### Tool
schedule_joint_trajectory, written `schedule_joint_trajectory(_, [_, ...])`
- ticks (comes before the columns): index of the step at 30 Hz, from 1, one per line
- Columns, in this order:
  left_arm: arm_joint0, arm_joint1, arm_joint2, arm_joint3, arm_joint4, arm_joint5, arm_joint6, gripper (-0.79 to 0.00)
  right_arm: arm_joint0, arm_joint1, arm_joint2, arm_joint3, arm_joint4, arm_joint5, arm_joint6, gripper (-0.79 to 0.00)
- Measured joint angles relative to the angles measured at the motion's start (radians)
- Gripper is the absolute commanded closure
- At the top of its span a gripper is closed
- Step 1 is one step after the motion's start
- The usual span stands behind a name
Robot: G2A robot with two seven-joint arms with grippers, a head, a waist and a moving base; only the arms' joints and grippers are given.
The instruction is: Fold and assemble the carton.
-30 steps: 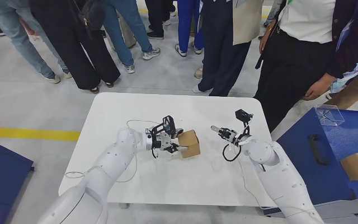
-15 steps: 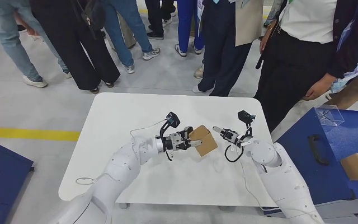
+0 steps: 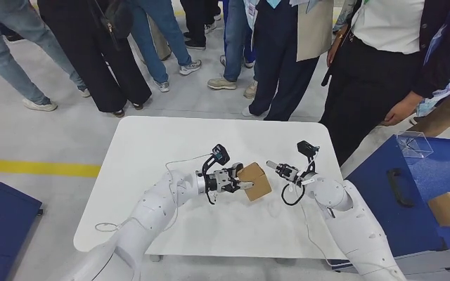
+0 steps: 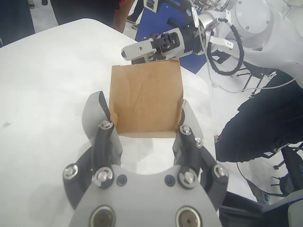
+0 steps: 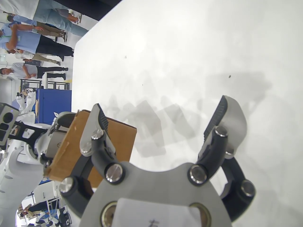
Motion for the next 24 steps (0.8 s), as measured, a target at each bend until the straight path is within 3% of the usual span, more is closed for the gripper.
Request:
schedule_joint_trajectory(8, [0.014,-0.001,-0.007,-0.014,-0.017,0.009,-0.017,0.000,-0.004,0.000,0.003,-0.003,-0.006,-0.001,-0.013,-0.785])
schedule_joint_trajectory(13, [0.035,0.005,-0.057,-0.058,-0.248,0.000,-0.196,0.000,-0.021,0.001,0.030,-0.016,-0.005,-0.002,-0.077,-0.785])
schedule_joint_trajectory(17, [0.054,0.023,-0.114,-0.095,-0.582,0.008,-0.486,0.000,-0.021,0.004,0.050,-0.009,-0.003,-0.005,-0.071,-0.785])
schedule_joint_trajectory(18, [0.052,0.029,-0.129,-0.103,-0.687,0.035,-0.605,0.000,-0.021,0.004,0.053,-0.005,-0.001,-0.005,-0.070,-0.785])
schedule_joint_trajectory(21, [0.059,0.046,-0.167,-0.164,-0.938,0.184,-0.915,0.000,-0.018,0.004,0.055,0.002,0.001,-0.004,-0.068,-0.785])
schedule_joint_trajectory(24, [0.073,0.070,-0.198,-0.224,-1.067,0.339,-1.133,0.000,-0.016,0.002,0.051,0.008,-0.002,-0.005,-0.068,-0.785])
